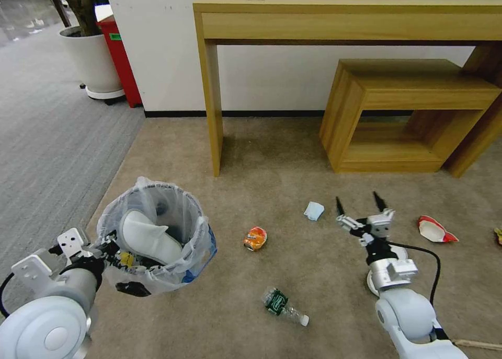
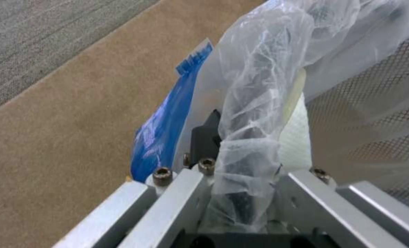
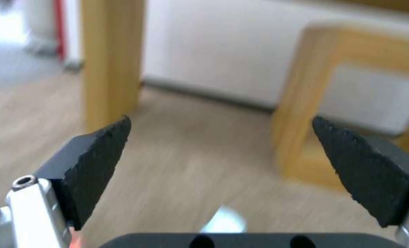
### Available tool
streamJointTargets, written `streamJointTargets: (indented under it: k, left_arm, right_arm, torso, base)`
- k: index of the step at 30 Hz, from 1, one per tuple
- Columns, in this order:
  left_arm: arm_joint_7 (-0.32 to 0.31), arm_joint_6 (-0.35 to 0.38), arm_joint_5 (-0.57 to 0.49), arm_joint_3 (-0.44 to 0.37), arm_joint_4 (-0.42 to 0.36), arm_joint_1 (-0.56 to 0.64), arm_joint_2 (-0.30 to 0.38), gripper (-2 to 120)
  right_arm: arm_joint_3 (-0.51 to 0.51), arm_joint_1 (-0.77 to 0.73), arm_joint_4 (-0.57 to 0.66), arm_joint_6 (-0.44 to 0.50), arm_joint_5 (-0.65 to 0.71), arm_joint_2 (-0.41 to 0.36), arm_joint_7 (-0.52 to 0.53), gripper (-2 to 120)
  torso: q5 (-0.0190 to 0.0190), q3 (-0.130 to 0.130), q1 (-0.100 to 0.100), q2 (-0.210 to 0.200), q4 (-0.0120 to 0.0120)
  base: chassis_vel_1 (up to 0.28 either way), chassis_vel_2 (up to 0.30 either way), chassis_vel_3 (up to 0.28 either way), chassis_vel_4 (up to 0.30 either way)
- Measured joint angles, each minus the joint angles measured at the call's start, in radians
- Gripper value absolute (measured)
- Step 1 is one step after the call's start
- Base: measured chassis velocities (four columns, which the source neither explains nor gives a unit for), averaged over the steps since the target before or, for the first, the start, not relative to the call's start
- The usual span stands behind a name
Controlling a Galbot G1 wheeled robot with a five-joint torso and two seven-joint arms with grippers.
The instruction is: Pick up the trash bin and place the garbage on the floor into it.
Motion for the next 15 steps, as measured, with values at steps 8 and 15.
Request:
streamJointTargets:
  k: [8, 15]
  left_arm:
    - [0.0, 0.0, 0.0, 0.001, 0.0, -0.001, 0.005, 1]
    - [0.0, 0.0, 0.0, -0.002, 0.003, 0.001, 0.006, 1]
  right_arm:
    - [-0.099, 0.021, -0.018, -0.213, 0.09, -0.139, -0.096, 100]
    - [-0.141, 0.085, -0.04, -0.574, 0.073, -0.221, -0.434, 100]
  torso:
    - [0.0001, 0.0, 0.0, 0.0, 0.0001]
    - [0.0, 0.0, 0.0, 0.0, 0.0]
  base:
    - [0.0, 0.0, 0.0, 0.0]
    - [0.0, 0.0, 0.0, 0.0]
